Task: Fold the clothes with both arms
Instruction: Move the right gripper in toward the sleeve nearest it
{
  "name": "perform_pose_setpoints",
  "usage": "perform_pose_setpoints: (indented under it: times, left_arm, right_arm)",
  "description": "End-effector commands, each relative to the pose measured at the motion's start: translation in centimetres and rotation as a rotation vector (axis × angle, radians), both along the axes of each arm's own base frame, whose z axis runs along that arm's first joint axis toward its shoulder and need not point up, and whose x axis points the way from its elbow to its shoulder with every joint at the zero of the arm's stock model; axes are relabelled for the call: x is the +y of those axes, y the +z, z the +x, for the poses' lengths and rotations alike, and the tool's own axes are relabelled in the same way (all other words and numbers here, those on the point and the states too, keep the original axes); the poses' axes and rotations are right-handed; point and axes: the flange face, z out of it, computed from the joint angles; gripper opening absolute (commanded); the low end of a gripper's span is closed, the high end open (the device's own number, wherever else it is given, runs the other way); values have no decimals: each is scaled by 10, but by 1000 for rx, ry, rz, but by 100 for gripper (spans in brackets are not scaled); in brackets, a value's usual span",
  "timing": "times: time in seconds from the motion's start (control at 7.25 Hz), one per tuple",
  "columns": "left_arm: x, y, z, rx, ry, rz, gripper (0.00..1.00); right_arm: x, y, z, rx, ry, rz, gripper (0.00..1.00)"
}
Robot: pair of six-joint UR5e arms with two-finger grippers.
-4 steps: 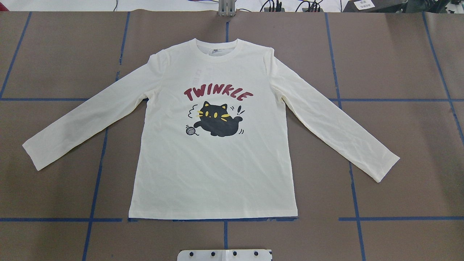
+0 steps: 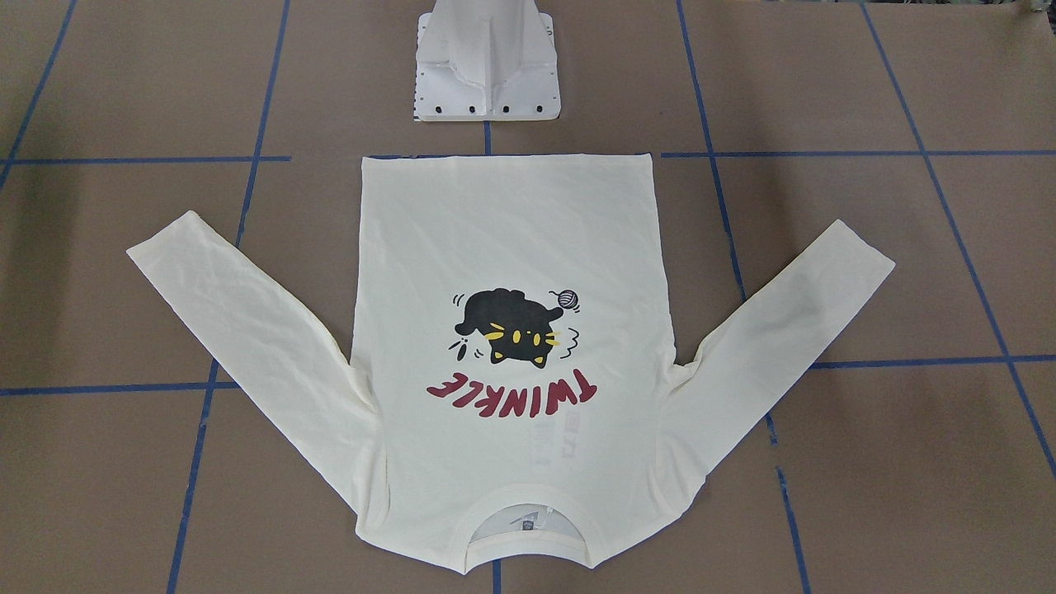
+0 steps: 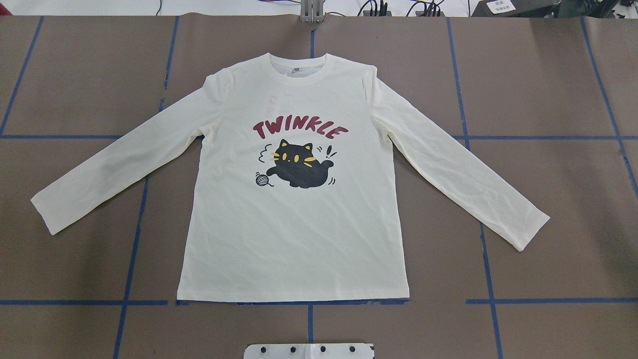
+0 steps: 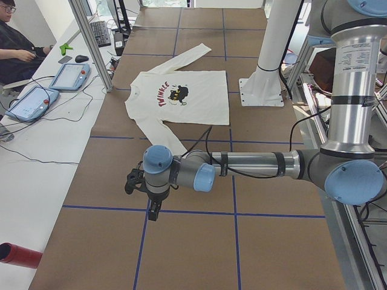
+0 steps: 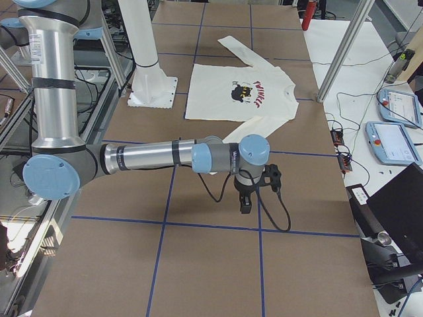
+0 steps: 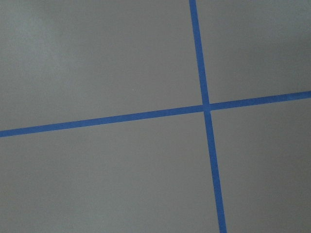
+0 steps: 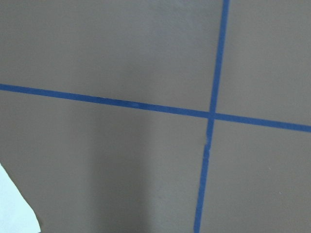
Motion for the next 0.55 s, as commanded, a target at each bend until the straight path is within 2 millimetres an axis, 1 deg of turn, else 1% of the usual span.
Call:
perform_pose_setpoints:
  times: [0.0, 0.14, 0.28, 0.41]
  left_arm:
    - [-30, -34, 22, 7, 40, 98, 100]
    - [-20, -37, 33, 8, 67, 176, 100]
    - [-5, -16, 34, 12, 65, 152, 100]
    - [-5, -21, 34, 9, 67, 168, 100]
  right_arm:
    - [-8, -32, -48, -18, -60, 30, 100]
    - [-5, -49, -94, -23, -1, -46, 100]
    - [3, -60, -139, -32, 66, -27, 100]
    - [35, -45, -160, -76, 116, -62, 100]
